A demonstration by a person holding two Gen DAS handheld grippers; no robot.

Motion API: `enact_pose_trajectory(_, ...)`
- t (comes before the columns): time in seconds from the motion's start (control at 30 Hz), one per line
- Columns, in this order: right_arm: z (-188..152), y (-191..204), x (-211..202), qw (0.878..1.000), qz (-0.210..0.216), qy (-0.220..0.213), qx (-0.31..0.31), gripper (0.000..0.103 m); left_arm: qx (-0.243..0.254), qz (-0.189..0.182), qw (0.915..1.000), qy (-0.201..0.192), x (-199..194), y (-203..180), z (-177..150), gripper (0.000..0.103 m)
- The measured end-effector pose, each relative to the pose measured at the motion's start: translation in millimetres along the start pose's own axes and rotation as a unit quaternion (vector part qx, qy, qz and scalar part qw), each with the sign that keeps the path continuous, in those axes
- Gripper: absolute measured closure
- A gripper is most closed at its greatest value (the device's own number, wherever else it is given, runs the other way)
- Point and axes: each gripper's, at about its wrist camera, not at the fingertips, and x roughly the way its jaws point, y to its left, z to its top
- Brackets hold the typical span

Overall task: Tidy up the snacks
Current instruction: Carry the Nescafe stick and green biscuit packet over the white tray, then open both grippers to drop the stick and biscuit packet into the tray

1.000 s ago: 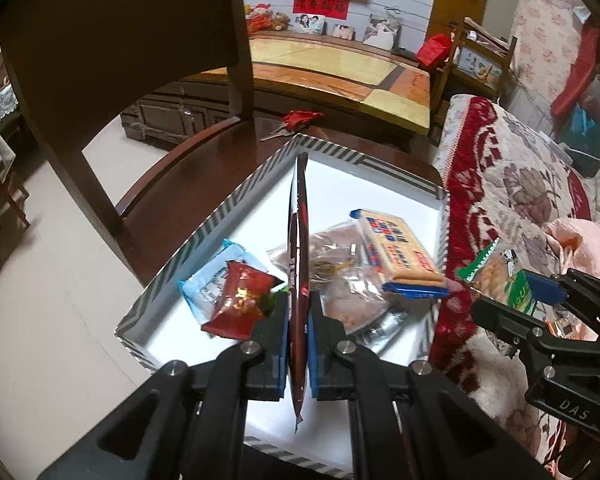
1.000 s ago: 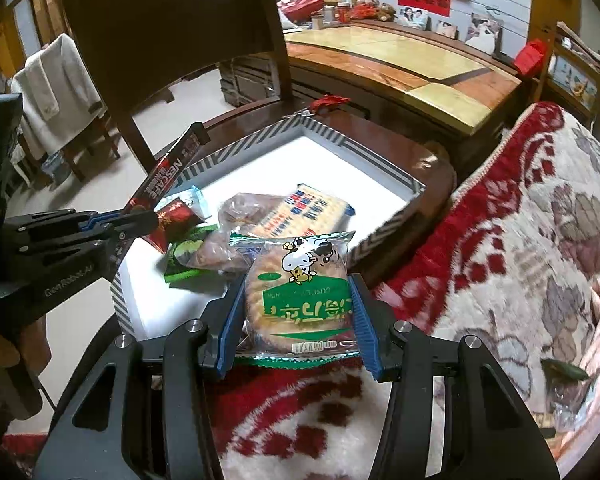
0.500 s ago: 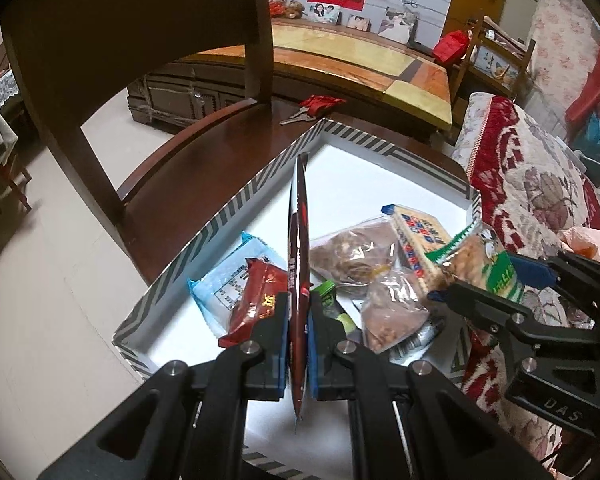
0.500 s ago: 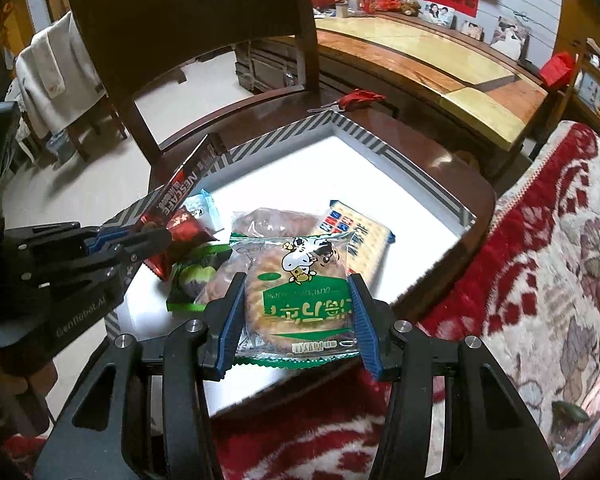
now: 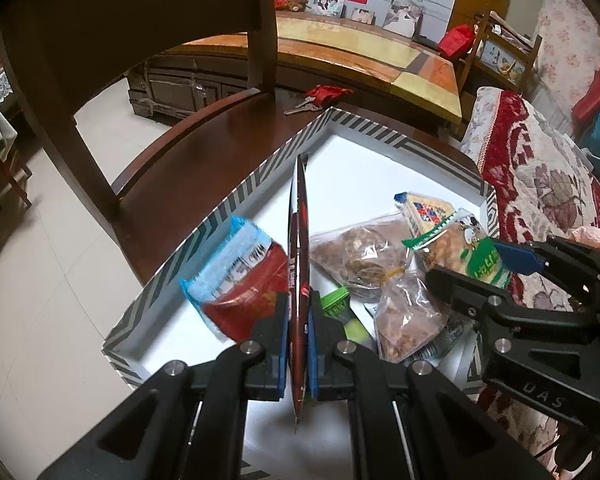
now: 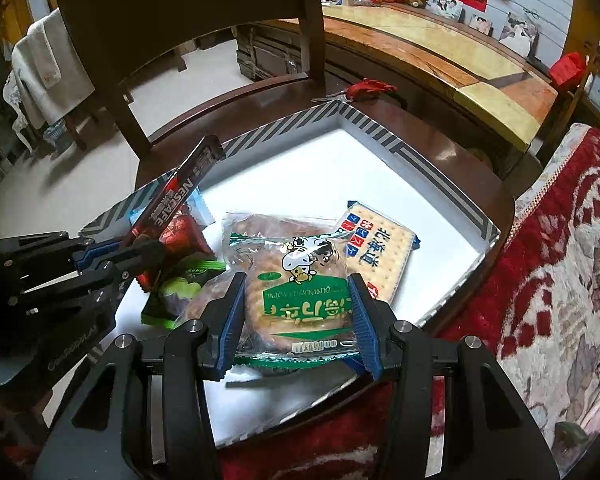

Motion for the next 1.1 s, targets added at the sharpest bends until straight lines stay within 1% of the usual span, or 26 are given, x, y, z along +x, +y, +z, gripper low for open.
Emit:
enact_pose_trajectory(0.13,3,5,10,1.0,-0.006,0.006,-0.012,0.055,-0.003,0.002,1.0,0.008,6,2,-1,0.094)
enact_pose_trajectory(0.3,3,7,18,1.0,0.001,0.013,-0.013,0.055,-0.006,0.005,0.9999,0.013,10,4,-2,0.094)
enact_pose_trajectory(0.53,2,11,12,1.0,-0.009,0.004,-0.02,0.052,-0.014,0.009,0.9998,0.006,6,6,-1,0.092)
enact_pose_trajectory(0.63,3,12,4,1.0,-0.007,-0.005,-0.02,0.052,-0.013,0.012,0.9999,-0.002,1,6,-1,0.085)
enact_pose_trajectory(0.67,2,12,0,1.0,-0.005,-0.008,-0.019,0.052,-0.013,0.013,0.9998,-0.004,-1,6,-1,0.08)
enact_pose_trajectory(0.7,2,13,-3,1.0,-0.005,-0.011,-0.019,0.052,-0.014,0.011,0.9998,-0.007,-3,7,0,0.072)
enact_pose_trajectory(0.73,1,14,-7,1.0,-0.007,-0.015,-0.021,0.052,-0.017,0.007,0.9998,-0.01,-6,8,0,0.067)
enact_pose_trajectory(0.77,1,15,-10,1.0,-0.01,-0.018,-0.023,0.052,-0.02,0.004,0.9997,-0.014,-9,9,0,0.058)
enact_pose_trajectory(0.8,1,16,-14,0.999,-0.014,-0.021,-0.026,0.052,-0.021,0.002,0.9996,-0.018,-11,8,0,0.052)
enact_pose_trajectory(0.9,-1,17,-27,0.999,-0.026,-0.034,-0.03,0.052,-0.018,0.0,0.9994,-0.029,-19,6,1,0.045)
enact_pose_trajectory(1.03,-5,15,-40,0.998,-0.034,-0.041,-0.024,0.052,-0.014,-0.007,0.9993,-0.035,-27,-1,1,0.042)
enact_pose_trajectory(1.1,-7,13,-46,0.998,-0.039,-0.044,-0.023,0.052,-0.013,-0.01,0.9992,-0.038,-31,-4,1,0.038)
